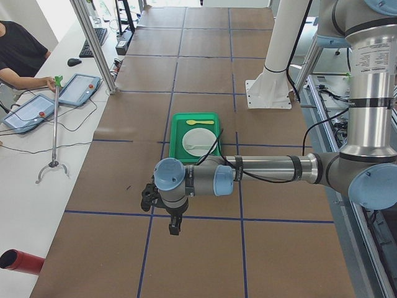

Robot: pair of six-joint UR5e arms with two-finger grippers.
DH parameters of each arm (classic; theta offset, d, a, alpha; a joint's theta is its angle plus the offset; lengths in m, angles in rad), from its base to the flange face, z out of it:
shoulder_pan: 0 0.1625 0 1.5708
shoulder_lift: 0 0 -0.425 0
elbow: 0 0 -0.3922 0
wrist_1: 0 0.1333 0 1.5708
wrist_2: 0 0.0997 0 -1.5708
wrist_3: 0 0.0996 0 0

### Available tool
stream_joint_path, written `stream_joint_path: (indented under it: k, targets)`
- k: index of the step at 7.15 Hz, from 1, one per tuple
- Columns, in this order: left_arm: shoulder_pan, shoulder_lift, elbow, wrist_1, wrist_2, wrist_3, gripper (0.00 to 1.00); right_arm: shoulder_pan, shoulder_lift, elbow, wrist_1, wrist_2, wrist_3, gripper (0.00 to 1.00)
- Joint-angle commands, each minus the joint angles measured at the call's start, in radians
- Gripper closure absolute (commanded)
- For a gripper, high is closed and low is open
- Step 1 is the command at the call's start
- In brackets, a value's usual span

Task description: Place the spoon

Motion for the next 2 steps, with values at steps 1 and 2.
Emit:
stream_joint_path:
  k: [1,2]
  targets:
    - [0.001,-0.003,-0.001,-0.001,0.001,0.003,0.0,0.0,0.0,0.0,0.0,0.0,0.0,0.0]
    - [0.001,-0.003,-0.003,-0.001,0.001,0.003,0.0,0.0,0.0,0.0,0.0,0.0,0.0,0.0]
